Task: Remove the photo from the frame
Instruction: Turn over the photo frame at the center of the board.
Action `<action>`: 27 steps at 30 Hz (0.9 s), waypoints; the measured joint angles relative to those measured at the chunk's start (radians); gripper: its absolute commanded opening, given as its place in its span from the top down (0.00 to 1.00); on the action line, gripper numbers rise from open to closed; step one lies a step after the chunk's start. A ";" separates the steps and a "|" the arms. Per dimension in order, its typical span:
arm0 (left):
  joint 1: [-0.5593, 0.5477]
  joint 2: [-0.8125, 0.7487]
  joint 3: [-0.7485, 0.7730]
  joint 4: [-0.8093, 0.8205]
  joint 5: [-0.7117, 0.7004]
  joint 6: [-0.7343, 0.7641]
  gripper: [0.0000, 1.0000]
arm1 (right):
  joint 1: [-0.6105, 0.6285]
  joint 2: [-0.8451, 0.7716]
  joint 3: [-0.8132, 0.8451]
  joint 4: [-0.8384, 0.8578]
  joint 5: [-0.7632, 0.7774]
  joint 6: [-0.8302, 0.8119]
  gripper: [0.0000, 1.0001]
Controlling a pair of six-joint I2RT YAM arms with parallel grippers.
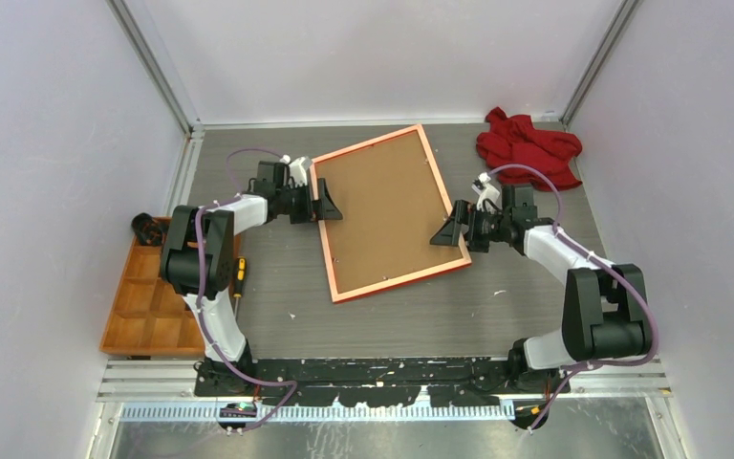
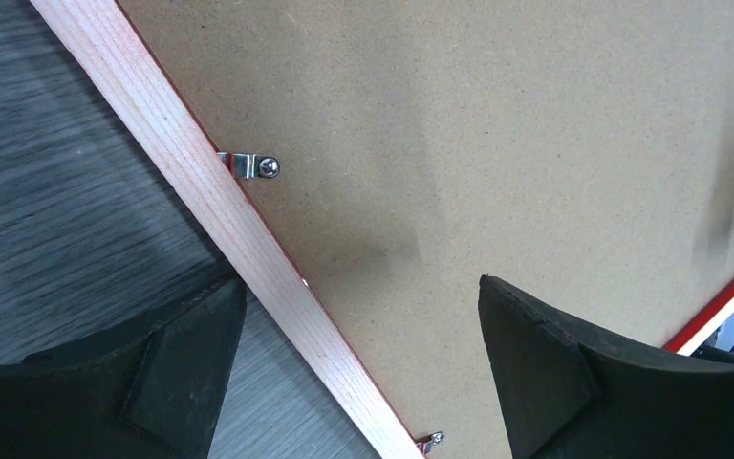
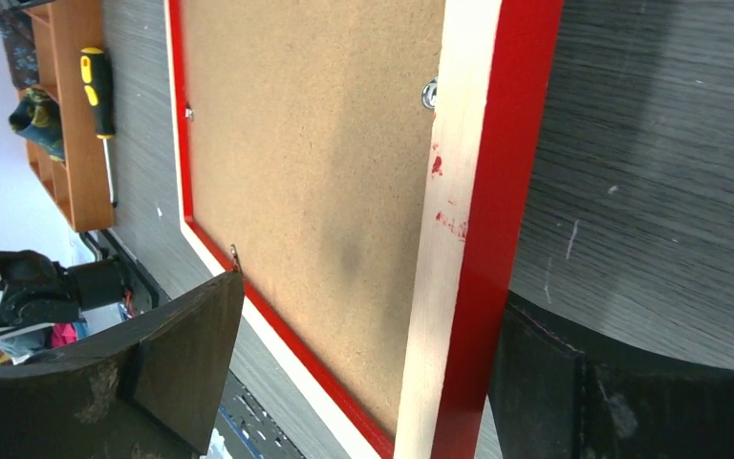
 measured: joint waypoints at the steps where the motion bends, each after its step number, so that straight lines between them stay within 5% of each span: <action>1: 0.000 0.000 0.000 0.000 0.000 0.000 0.07 | 0.000 0.006 0.000 -0.001 0.006 0.000 0.08; 27: 0.019 -0.009 0.000 -0.029 -0.001 -0.001 0.06 | 0.000 0.106 0.000 0.005 0.089 0.003 0.06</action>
